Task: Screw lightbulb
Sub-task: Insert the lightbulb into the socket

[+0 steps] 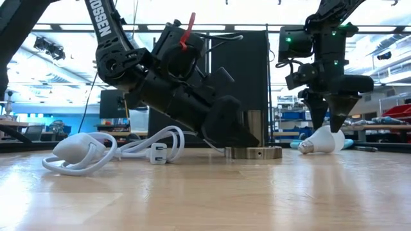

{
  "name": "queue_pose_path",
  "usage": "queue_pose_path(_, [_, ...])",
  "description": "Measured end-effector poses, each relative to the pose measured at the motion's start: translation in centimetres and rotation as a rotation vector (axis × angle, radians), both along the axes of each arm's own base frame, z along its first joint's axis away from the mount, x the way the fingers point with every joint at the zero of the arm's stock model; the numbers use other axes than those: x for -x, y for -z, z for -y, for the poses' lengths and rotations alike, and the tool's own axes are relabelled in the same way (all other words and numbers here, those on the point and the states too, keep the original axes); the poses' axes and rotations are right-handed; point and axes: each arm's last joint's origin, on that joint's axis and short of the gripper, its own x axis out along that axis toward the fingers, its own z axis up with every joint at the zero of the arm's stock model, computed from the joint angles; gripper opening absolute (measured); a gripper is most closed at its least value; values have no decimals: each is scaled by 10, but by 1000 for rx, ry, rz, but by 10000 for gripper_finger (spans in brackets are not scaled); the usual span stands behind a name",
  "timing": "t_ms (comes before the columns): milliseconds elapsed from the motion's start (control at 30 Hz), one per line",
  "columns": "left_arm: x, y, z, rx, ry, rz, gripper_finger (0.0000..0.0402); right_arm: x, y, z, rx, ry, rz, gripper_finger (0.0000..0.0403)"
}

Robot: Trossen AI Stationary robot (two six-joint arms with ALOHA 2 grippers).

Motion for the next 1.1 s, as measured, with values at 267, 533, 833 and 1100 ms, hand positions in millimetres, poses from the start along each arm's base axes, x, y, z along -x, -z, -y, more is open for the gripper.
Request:
queue_pose_path(267, [0, 1, 0, 3, 24, -15, 217, 0, 0, -1, -26, 17, 9, 332])
queue_pose_path(533, [1, 2, 0, 4, 32, -26, 217, -3, -1, 0, -27, 39, 48, 332])
queue_pose_path(833, [1, 2, 0, 9, 40, -22, 217, 14, -19, 2, -2, 93, 230, 332])
queue_pose_path(1100, [1, 2, 0, 11, 43, -18, 217, 40, -25, -4, 5, 82, 280, 332])
